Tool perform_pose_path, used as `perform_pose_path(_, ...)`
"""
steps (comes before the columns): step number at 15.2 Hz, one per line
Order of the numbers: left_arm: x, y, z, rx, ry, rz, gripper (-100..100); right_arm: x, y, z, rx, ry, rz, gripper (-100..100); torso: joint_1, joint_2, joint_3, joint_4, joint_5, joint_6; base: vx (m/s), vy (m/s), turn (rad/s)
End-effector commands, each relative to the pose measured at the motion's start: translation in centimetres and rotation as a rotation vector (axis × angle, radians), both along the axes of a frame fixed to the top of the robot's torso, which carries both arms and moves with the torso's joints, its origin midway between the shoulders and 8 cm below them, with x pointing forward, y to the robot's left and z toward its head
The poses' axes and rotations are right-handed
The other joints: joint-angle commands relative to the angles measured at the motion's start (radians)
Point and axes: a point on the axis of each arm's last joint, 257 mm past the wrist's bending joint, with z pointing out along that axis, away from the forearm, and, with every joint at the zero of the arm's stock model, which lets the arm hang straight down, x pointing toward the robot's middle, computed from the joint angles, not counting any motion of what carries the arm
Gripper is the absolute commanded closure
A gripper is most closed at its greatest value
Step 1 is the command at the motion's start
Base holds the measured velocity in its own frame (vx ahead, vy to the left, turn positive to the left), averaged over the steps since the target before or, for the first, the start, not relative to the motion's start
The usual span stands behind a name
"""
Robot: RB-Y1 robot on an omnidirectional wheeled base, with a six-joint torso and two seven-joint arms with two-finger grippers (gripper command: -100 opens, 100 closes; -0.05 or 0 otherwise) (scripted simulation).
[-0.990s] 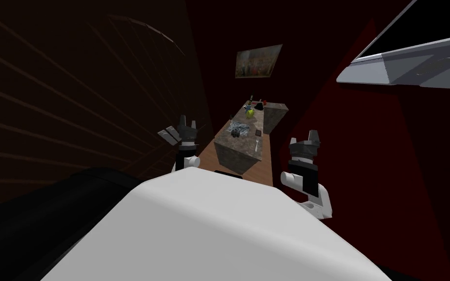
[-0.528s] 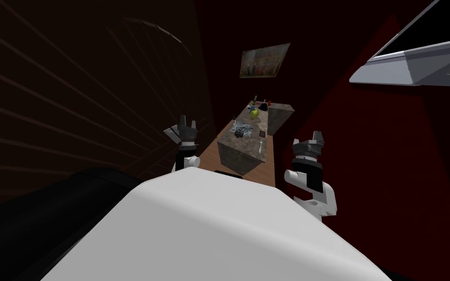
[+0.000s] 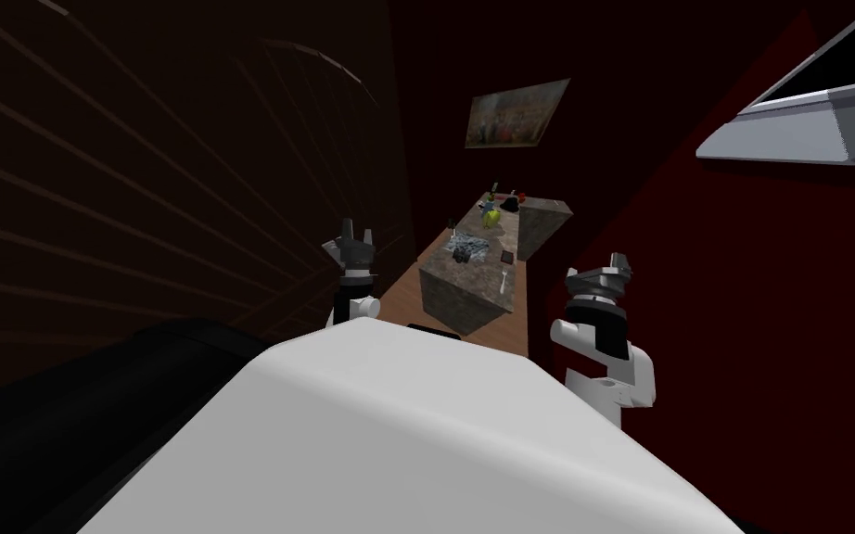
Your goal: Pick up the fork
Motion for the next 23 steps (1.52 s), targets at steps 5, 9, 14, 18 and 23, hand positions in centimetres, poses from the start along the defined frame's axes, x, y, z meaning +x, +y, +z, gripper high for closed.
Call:
perform_pose_path(5,0.0,0.0,0.0,0.000,0.000,0.000,0,0.3,-3.8,-1.9,0.132,0.043,-0.068,-100,0.000,0.000,0.000,0.000,0.000,0.000,-0.007,0.032,0.106)
perform_pose_path(9,0.0,0.0,0.0,0.000,0.000,0.000,0,0.2,-6.0,-3.2,0.215,0.068,-0.114,-100,-0.001,0.000,0.000,0.000,0.000,0.000,-0.002,0.017,0.089)
perform_pose_path(14,0.0,0.0,0.0,0.000,0.000,0.000,0,-0.1,-9.7,-4.7,0.356,0.075,-0.191,-100,-0.001,0.000,0.000,0.000,0.000,0.000,-0.001,0.018,0.095)
perform_pose_path(18,0.0,0.0,0.0,0.000,0.000,0.000,0,-0.5,-11.4,-6.3,0.463,0.085,-0.238,-100,-0.001,0.000,0.000,0.000,0.000,0.000,0.000,0.017,0.133)
perform_pose_path(23,0.0,0.0,0.0,0.000,0.000,0.000,0,-1.0,-13.0,-8.2,0.569,0.106,-0.293,-100,-0.002,0.000,0.000,0.000,0.000,0.000,0.001,0.005,0.085)
